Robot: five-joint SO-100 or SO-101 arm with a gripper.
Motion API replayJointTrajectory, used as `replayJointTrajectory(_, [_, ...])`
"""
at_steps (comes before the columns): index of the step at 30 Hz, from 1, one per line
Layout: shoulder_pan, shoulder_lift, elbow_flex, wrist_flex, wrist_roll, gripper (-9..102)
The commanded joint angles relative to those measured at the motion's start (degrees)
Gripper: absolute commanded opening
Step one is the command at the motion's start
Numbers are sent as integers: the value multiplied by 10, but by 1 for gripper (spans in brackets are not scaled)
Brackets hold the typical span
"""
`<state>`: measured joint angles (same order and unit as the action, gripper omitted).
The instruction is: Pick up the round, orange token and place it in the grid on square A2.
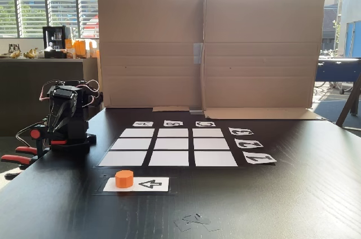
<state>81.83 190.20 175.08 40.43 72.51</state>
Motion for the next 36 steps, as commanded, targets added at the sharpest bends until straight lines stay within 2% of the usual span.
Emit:
replayJointTrajectory(1, [28,4,0,5,-4,-1])
replayJointTrajectory(25, [28,4,0,5,-3,-1])
replayJointTrajectory(28, [25,4,-9,4,-2,1])
replayJointTrajectory(30, [22,-5,-21,5,2,9])
replayJointTrajectory(36, [-4,-98,-113,16,6,10])
